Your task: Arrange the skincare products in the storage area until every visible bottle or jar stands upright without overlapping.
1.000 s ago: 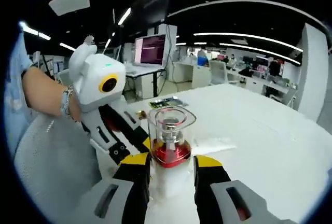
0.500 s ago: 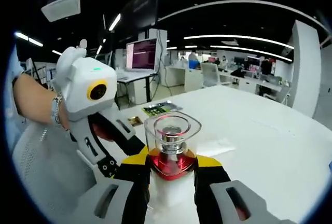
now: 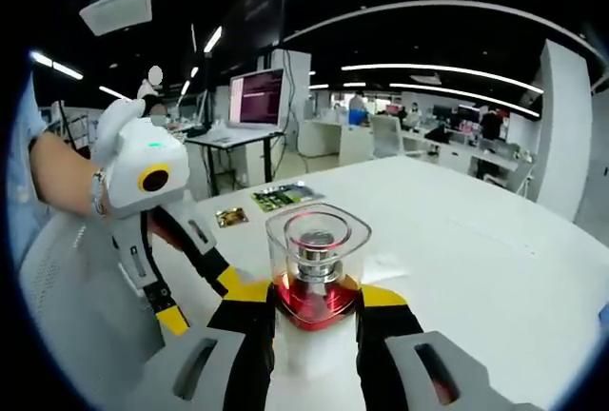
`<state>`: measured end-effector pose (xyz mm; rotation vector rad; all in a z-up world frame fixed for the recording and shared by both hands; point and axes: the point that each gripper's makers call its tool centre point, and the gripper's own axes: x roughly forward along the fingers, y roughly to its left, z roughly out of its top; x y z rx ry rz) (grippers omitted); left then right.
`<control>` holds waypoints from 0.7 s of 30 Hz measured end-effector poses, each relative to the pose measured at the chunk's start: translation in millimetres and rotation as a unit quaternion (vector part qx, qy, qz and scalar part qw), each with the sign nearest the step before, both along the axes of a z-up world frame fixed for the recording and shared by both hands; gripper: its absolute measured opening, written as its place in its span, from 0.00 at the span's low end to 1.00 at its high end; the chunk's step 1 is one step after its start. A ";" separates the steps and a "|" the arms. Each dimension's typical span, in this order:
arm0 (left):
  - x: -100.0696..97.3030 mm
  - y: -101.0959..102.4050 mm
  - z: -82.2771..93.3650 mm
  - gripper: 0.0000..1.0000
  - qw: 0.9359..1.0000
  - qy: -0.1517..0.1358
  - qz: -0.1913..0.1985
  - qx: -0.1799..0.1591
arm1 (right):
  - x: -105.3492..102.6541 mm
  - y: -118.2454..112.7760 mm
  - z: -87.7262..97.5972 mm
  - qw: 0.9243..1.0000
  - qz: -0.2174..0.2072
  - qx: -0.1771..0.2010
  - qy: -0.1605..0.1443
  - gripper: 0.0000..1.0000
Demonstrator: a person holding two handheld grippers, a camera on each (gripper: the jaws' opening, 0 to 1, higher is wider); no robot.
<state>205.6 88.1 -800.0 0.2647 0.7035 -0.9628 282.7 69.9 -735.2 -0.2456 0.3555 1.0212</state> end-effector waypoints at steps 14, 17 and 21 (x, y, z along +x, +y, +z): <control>-15.0 0.7 -17.7 0.31 0.998 0.032 -0.026 0.037 | 1.7 0.7 1.5 1.000 0.020 0.004 -0.004 0.29; -18.2 0.0 -21.7 0.31 0.998 0.033 -0.034 0.048 | -1.5 -3.3 7.8 1.000 0.015 0.008 0.004 0.33; -21.1 0.1 -25.5 0.31 0.997 0.033 -0.043 0.059 | -7.6 -10.2 20.1 0.999 0.006 0.030 0.011 0.33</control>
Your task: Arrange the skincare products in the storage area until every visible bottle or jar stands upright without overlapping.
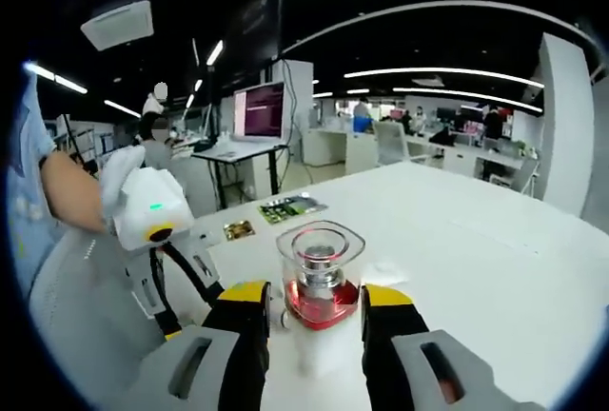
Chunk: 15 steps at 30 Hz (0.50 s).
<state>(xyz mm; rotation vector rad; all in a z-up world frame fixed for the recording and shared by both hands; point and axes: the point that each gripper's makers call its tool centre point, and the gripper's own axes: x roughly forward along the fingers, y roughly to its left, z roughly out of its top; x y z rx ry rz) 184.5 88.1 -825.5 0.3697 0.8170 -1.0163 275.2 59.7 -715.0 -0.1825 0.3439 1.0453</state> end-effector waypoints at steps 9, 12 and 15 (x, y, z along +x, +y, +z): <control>-3.4 0.7 -9.0 0.27 0.999 -0.008 -0.019 0.029 | -22.1 -24.6 -20.7 0.998 -0.019 -0.021 0.058 0.34; -5.6 0.8 -13.8 0.22 0.999 -0.007 -0.025 0.039 | -25.4 -28.8 -41.4 0.994 -0.021 -0.050 0.091 0.31; -5.4 3.4 -15.6 0.18 0.998 -0.019 -0.032 0.051 | -23.4 -24.1 -43.6 0.993 -0.019 -0.045 0.105 0.21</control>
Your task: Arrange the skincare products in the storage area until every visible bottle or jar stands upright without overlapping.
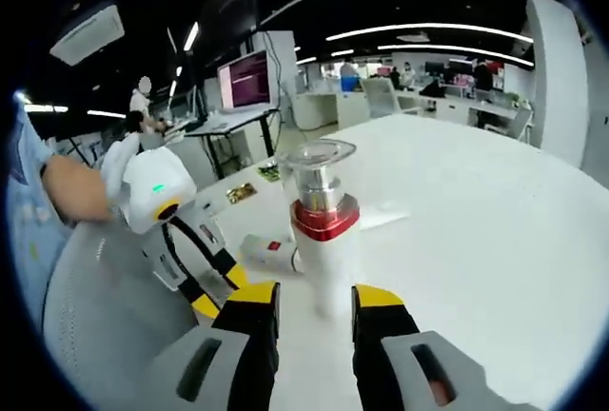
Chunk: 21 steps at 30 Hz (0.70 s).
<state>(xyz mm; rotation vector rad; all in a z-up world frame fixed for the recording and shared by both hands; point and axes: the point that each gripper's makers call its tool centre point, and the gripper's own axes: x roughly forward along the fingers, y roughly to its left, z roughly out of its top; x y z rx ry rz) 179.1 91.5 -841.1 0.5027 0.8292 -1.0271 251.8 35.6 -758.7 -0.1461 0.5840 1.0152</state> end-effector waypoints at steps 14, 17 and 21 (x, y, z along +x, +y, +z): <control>35.8 9.4 51.6 0.18 0.980 0.005 0.126 -0.151 | -16.2 10.9 -2.2 0.997 0.033 0.043 0.061 0.17; 35.2 5.3 57.9 0.18 0.975 0.017 0.129 -0.179 | -20.0 15.4 1.5 0.995 0.040 0.061 0.072 0.18; 33.7 -2.1 69.7 0.18 0.964 0.040 0.132 -0.225 | -30.1 23.3 9.0 0.990 0.060 0.090 0.091 0.23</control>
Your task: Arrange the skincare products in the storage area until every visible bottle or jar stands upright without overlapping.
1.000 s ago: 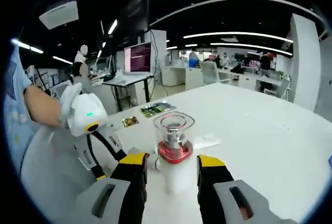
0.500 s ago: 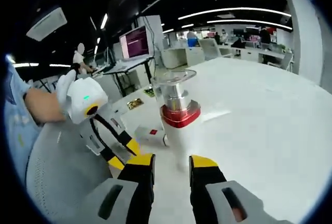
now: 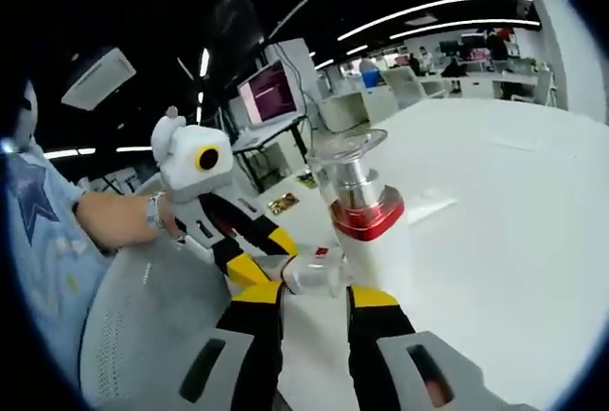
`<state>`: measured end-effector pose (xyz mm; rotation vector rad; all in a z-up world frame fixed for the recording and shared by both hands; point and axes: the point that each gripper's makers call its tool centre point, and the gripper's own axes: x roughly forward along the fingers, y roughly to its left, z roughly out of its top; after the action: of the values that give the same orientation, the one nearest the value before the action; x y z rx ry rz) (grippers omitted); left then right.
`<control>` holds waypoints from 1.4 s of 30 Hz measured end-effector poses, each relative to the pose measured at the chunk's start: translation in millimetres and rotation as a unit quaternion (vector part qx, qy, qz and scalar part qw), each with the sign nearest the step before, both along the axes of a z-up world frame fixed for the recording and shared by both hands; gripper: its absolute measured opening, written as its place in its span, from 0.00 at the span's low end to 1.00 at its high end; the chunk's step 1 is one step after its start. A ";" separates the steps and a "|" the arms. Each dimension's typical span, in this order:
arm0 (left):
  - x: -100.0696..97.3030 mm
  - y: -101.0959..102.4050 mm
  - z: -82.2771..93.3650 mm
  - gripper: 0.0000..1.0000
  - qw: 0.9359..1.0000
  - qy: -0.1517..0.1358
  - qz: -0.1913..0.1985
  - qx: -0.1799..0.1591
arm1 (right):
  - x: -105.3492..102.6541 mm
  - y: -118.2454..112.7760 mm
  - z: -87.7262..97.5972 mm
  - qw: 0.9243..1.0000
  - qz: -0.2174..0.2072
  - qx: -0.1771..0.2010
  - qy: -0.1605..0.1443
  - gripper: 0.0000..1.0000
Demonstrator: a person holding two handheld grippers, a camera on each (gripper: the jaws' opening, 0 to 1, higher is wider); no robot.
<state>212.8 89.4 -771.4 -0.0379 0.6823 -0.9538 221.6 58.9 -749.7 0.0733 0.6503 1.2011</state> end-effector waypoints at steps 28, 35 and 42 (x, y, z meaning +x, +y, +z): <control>-27.1 -29.2 24.5 0.18 0.990 0.028 -0.081 -0.111 | -16.8 23.7 26.6 0.993 0.023 0.091 0.072 0.19; -32.1 -32.5 6.2 0.18 0.992 0.036 -0.093 -0.071 | -26.2 33.4 22.1 0.997 0.062 0.020 -0.048 0.18; -26.3 -25.9 -0.5 0.21 0.995 0.027 -0.079 -0.045 | -25.6 35.8 15.9 0.993 0.067 -0.013 -0.099 0.18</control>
<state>186.5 63.5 -771.9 -0.0903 0.6988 -1.1396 196.0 94.7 -733.8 -0.1120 0.5028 1.3094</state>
